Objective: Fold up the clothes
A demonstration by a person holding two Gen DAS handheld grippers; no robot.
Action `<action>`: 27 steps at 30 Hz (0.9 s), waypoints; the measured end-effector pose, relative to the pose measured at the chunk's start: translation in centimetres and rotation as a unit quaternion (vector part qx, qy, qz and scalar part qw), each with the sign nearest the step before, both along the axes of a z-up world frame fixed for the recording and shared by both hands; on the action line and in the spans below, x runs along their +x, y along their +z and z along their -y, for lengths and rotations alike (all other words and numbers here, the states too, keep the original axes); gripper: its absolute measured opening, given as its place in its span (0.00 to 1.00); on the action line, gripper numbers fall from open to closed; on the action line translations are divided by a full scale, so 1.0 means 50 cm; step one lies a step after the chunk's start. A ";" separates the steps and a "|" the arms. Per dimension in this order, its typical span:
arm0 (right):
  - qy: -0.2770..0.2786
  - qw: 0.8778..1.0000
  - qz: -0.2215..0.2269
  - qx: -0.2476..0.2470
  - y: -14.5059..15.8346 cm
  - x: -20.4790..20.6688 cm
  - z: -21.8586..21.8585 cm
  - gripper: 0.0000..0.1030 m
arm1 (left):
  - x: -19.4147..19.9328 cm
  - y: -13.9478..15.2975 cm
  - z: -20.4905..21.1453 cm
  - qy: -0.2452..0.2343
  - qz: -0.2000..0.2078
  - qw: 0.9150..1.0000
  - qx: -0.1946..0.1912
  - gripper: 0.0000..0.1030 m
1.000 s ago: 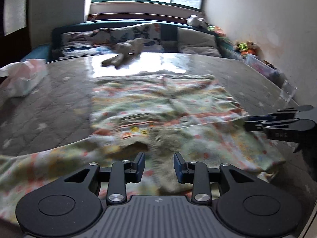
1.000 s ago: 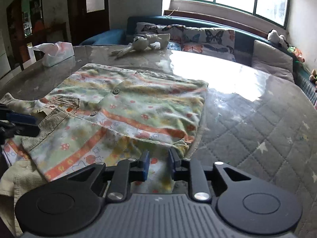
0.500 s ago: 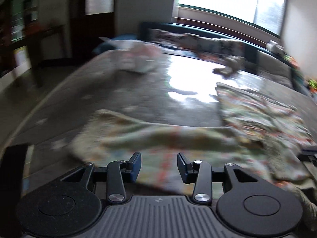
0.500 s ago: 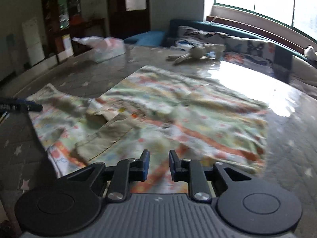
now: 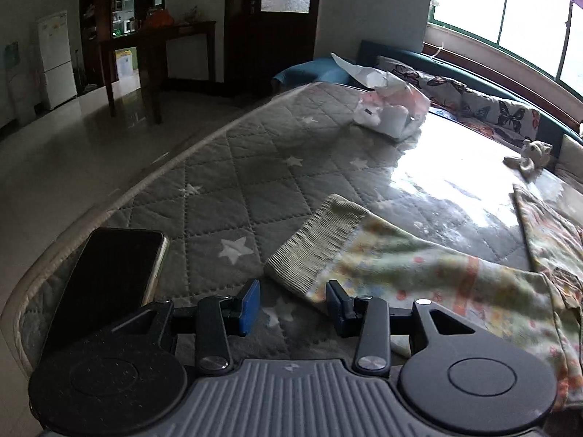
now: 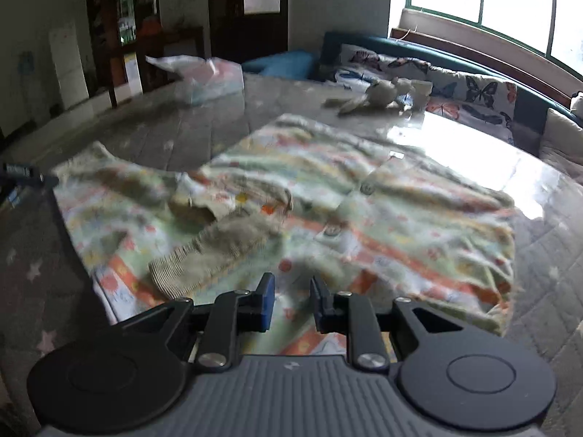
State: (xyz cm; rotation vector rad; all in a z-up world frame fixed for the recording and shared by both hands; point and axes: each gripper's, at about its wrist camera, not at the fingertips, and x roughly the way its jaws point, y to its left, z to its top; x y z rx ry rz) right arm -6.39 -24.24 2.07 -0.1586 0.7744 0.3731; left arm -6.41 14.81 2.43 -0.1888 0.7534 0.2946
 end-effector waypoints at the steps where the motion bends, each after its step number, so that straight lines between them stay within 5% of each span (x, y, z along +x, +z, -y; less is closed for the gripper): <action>1: 0.001 1.000 -0.001 0.001 0.000 0.000 -0.002 0.20 | 0.003 -0.001 -0.004 0.003 0.002 1.000 -0.003 0.40; 6: 0.004 1.000 0.005 0.002 0.012 -0.008 0.001 0.21 | 0.022 -0.005 -0.017 0.015 0.009 1.000 -0.012 0.35; 10: -0.004 1.000 0.006 0.010 0.013 -0.013 0.011 0.21 | 0.027 -0.005 -0.020 0.012 0.015 0.999 -0.028 0.10; 18: -0.032 0.999 0.017 0.028 0.028 -0.039 0.051 0.21 | 0.015 0.093 0.059 -0.060 0.083 0.993 -0.055 0.07; 23: -0.060 0.997 0.024 0.035 0.035 -0.050 0.090 0.21 | 0.016 0.179 0.168 -0.161 0.135 0.973 -0.091 0.07; 27: -0.082 0.995 0.030 0.041 0.041 -0.058 0.121 0.21 | 0.025 0.222 0.270 -0.251 0.155 0.947 -0.125 0.07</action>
